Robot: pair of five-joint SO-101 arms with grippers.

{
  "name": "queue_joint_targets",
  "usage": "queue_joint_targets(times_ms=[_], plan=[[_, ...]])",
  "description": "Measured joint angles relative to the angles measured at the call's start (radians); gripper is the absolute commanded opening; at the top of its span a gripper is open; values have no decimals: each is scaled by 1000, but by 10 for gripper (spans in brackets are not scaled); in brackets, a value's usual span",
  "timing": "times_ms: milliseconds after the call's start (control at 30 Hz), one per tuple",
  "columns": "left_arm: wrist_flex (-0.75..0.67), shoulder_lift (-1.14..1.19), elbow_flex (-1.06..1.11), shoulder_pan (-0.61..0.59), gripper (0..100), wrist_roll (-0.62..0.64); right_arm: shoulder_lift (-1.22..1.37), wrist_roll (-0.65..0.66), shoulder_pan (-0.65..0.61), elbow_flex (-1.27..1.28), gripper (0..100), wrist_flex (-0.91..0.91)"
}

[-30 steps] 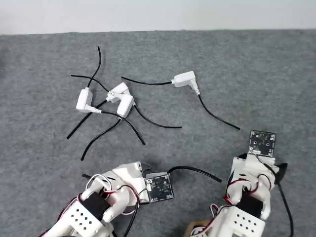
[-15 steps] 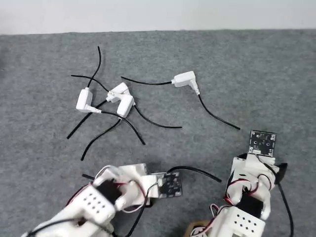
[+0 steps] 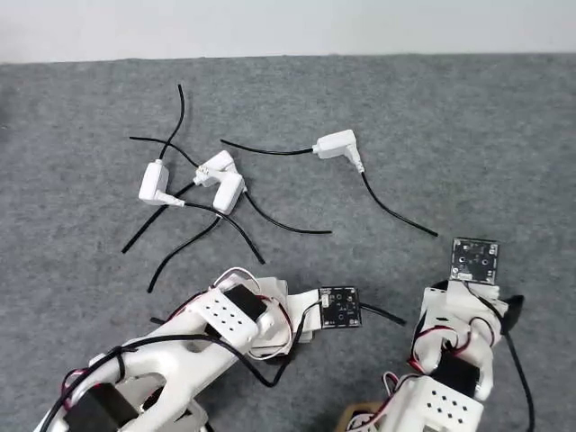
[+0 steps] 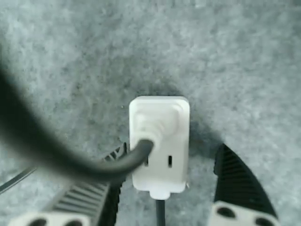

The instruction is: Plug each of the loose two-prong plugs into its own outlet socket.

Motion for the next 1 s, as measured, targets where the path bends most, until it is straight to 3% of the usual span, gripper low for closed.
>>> queue_joint_targets(times_ms=[133, 367, 700, 800, 900, 1000], plan=[[0, 6, 0, 9, 4, 3, -2, 0, -2, 0, 372, 0], [0, 8, -18, 0, 12, -2, -2, 3, -2, 14, 372, -6], [-5, 15, -331, -404, 13, 166, -2, 3, -15, 15, 372, -8], [-66, 34, -361, -488, 13, 178, -2, 9, -43, 17, 372, -8], [-112, 92, -377, -511, 51, 193, -2, 9, -44, 17, 372, -8], [-121, 140, -388, -511, 249, 250, -2, 52, -49, 17, 372, -6]])
